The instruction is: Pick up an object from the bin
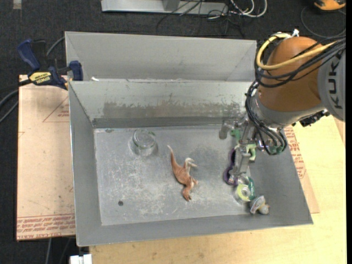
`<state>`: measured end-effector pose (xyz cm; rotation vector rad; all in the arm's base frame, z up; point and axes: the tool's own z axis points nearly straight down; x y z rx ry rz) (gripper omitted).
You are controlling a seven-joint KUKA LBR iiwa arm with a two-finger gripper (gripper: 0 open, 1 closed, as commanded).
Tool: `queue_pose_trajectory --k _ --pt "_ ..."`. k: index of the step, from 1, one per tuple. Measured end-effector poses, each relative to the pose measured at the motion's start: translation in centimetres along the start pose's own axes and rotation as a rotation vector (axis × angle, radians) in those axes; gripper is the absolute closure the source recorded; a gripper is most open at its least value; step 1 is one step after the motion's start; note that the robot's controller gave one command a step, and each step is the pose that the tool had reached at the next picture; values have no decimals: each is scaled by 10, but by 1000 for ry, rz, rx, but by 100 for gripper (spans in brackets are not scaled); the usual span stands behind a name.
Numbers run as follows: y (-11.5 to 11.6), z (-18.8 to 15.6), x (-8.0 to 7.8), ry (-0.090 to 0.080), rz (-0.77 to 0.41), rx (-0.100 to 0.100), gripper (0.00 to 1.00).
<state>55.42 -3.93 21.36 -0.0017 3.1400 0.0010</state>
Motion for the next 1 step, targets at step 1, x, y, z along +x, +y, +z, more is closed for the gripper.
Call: queue_pose_trajectory --k 1 --pt "-3 4 -2 -3 -20 -1 0"
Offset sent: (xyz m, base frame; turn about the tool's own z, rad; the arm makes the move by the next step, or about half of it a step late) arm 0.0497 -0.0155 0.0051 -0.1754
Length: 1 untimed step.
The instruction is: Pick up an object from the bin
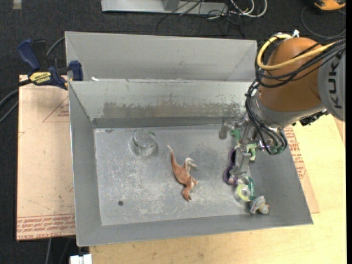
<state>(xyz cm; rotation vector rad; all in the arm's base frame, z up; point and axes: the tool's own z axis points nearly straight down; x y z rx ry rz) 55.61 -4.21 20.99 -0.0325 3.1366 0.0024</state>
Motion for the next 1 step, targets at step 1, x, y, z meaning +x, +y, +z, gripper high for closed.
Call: queue_pose_trajectory --k 1 --pt "-12 -10 -50 -5 -158 0 0"
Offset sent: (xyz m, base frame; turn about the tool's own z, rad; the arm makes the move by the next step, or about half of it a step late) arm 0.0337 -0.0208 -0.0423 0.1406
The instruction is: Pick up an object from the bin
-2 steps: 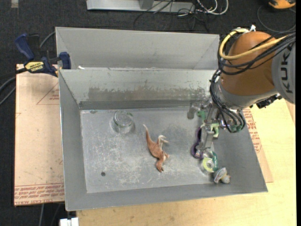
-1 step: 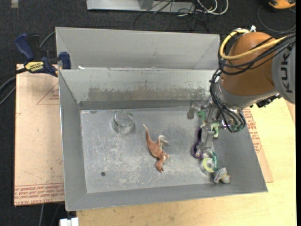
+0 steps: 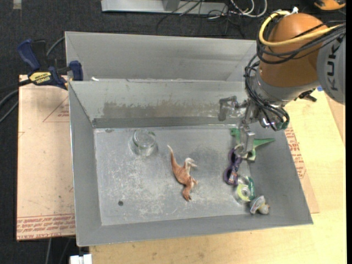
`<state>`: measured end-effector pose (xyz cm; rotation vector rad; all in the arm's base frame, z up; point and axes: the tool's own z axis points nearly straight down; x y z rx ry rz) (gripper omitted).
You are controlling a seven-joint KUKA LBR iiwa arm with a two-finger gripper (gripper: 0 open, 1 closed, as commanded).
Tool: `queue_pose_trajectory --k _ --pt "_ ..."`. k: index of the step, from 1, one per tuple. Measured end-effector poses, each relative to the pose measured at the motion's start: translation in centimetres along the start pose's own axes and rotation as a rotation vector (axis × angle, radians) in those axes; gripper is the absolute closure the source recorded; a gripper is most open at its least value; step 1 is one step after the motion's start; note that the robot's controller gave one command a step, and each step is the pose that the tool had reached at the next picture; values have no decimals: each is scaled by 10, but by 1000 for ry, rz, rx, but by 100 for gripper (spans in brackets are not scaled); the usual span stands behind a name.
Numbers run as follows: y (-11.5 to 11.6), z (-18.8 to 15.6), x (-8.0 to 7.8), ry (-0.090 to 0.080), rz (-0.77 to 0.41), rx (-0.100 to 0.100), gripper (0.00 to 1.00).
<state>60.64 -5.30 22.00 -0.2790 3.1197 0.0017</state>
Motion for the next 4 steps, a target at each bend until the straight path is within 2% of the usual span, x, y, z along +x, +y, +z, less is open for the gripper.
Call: queue_pose_trajectory --k 1,2,3,4 --pt "-6 49 17 4 277 0 0" --pt "-53 81 16 -3 30 0 0" --pt "-50 81 56 2 -103 -2 100" --pt "-50 81 56 2 -103 -2 0"
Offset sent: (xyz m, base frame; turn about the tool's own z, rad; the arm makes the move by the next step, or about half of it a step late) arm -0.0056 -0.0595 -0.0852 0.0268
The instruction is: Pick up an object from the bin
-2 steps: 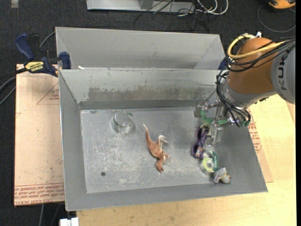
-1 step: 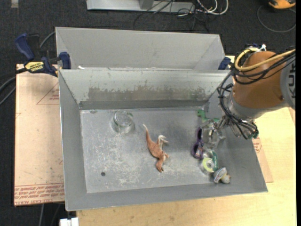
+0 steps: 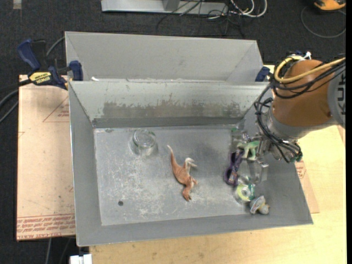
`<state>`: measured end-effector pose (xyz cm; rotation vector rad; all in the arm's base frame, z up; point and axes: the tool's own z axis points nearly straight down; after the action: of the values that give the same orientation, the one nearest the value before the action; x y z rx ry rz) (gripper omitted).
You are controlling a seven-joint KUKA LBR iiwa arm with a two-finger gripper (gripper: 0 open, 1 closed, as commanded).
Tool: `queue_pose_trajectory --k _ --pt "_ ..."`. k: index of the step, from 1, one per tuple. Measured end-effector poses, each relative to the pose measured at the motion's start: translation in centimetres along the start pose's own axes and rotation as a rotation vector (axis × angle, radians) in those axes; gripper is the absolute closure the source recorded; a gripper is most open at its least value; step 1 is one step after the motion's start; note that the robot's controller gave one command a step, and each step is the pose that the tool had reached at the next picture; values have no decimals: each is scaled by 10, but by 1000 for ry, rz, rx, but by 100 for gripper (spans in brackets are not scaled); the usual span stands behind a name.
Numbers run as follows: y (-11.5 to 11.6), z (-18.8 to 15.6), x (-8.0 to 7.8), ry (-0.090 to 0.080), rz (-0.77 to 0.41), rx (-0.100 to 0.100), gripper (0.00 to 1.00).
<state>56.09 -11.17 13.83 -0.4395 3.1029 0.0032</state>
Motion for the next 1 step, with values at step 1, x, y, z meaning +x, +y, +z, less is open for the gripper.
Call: queue_pose_trajectory --k 1 --pt "0 0 0 0 0 0 0"
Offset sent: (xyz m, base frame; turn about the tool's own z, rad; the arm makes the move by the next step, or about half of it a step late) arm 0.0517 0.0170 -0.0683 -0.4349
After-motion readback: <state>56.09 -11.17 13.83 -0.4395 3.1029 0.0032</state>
